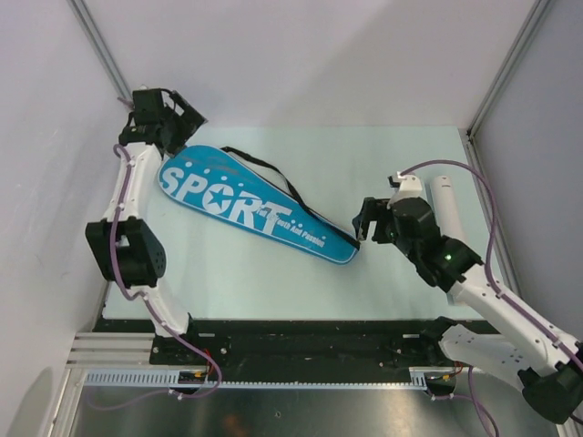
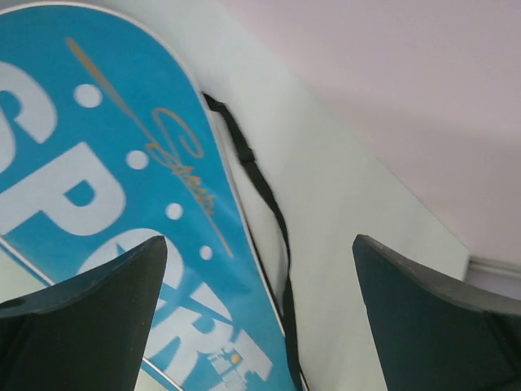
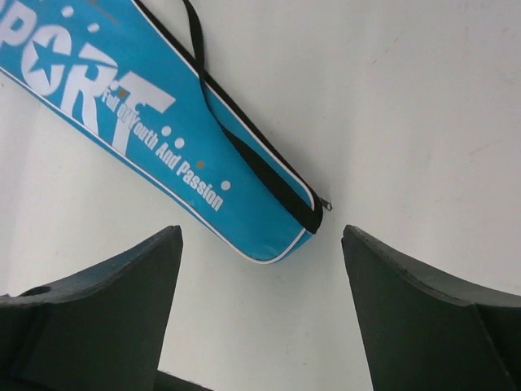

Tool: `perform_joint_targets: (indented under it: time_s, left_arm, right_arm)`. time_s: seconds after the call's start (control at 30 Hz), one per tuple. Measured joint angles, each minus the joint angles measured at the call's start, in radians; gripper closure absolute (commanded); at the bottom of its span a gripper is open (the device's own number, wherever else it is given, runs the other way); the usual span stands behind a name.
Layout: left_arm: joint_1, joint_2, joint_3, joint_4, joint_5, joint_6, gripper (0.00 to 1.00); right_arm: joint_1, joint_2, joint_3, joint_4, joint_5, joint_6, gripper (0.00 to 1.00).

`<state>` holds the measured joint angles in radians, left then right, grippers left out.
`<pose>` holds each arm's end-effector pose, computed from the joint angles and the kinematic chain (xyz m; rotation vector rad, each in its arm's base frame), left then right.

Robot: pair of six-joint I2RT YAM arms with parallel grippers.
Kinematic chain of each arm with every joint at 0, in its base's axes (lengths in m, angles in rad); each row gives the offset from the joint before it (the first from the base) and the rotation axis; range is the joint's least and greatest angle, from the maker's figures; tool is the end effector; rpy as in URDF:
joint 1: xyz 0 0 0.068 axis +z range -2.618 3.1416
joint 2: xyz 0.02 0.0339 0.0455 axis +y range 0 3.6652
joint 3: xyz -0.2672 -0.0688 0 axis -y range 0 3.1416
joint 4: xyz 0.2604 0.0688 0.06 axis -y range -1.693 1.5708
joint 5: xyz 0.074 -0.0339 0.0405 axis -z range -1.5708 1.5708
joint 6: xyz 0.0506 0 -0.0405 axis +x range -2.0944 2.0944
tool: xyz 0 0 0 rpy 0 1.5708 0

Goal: Pack up the badminton gear

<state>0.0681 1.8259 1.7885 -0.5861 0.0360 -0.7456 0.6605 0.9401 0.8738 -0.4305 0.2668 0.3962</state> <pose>0.4501 0.0289 0.3495 -0.8617 2.0518 -0.4168 0.1931 0.1331 0.3134 -0.1085 2.0673 0.3802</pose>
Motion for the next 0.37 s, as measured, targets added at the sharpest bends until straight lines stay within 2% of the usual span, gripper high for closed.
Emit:
perform_joint_targets:
  time_s: [0.13, 0.17, 0.2, 0.27, 0.37]
  left_arm:
    - [-0.021, -0.081, 0.0, 0.001, 0.106, 0.029, 0.03]
    - [-0.036, -0.103, 0.0, 0.002, 0.135, 0.045, 0.03]
    - [-0.06, -0.126, 0.0, 0.007, 0.169, 0.064, 0.04]
    - [-0.122, -0.164, 0.001, 0.017, 0.217, 0.1, 0.04]
    - [-0.275, -0.23, 0.007, 0.033, 0.27, 0.187, 0.0]
  right_arm:
    - [0.0, -0.074, 0.006, -0.003, 0.028, -0.014, 0.1]
    - [0.0, -0.09, 0.006, -0.002, 0.033, -0.019, 0.07]
    - [0.0, -0.106, 0.007, -0.003, 0.035, -0.026, 0.01]
    - [0.003, -0.145, 0.007, -0.002, 0.039, -0.039, 0.01]
    - [0.017, -0.235, 0.008, -0.002, 0.046, -0.072, 0.0]
